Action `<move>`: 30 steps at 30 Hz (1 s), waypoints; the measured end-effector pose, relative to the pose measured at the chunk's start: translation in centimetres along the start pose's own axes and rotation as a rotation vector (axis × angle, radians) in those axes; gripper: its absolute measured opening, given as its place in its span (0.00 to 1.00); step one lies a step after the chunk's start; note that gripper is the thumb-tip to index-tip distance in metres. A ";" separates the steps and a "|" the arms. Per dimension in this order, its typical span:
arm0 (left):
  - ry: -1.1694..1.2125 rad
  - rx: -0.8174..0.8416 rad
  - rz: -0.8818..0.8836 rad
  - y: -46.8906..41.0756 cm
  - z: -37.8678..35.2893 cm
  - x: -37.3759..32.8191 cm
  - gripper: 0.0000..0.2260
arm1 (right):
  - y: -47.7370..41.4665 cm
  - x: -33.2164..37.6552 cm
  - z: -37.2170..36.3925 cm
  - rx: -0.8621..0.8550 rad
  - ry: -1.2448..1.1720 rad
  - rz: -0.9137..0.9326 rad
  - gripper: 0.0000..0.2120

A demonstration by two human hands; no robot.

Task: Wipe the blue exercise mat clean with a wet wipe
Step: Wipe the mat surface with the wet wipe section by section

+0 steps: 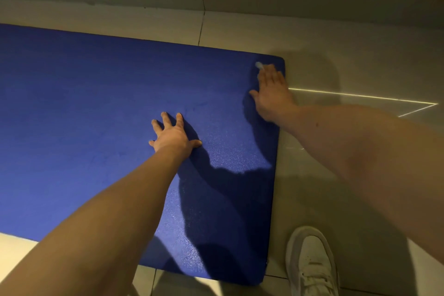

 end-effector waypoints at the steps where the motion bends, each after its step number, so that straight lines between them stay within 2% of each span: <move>1: 0.003 0.001 -0.002 -0.1 0.0 -0.1 0.48 | -0.3 -0.9 0.2 -0.010 0.022 -0.049 0.34; 5: 0.003 0.002 0.001 0.1 0.1 -0.1 0.48 | -0.5 2.2 0.0 -0.015 -0.100 -0.091 0.34; 9: 0.015 0.002 0.006 0.1 0.2 -0.1 0.48 | 1.0 9.2 -2.1 0.098 -0.167 0.140 0.33; 11: 0.019 0.002 0.007 0.1 0.2 0.0 0.48 | 1.1 9.6 -2.5 0.159 -0.164 0.225 0.33; 13: 0.021 -0.003 0.000 0.1 0.1 0.0 0.48 | 0.6 7.7 -1.5 0.106 -0.131 0.240 0.32; 16: 0.015 -0.009 -0.003 0.1 0.1 -0.1 0.48 | -0.9 3.3 -0.1 0.053 -0.112 0.113 0.31; 19: 0.025 -0.012 -0.002 0.0 0.1 0.0 0.48 | -2.5 -0.4 0.9 0.044 0.020 -0.070 0.32; 22: 0.025 -0.014 -0.001 0.0 0.1 0.0 0.48 | -3.1 -0.4 1.6 0.050 -0.020 -0.148 0.30; 26: 0.027 -0.009 0.002 0.1 0.1 -0.1 0.48 | -3.5 5.9 1.2 0.015 -0.132 0.017 0.27; 28: 0.024 -0.006 0.003 0.2 0.2 0.0 0.48 | -3.5 9.1 0.2 0.058 -0.126 0.118 0.28; 30: 0.029 -0.001 0.005 0.2 0.2 -0.1 0.47 | -3.5 9.8 -0.7 0.121 -0.141 0.145 0.31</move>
Point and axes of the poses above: each hand's wrist, its own y-axis away from the middle knuckle, its own z-axis out of the back of the hand, x = y × z, the point moved 6 cm from there along -y, towards the middle knuckle, and after that the axes turned 7 degrees about -y, right-handed, at the moved point
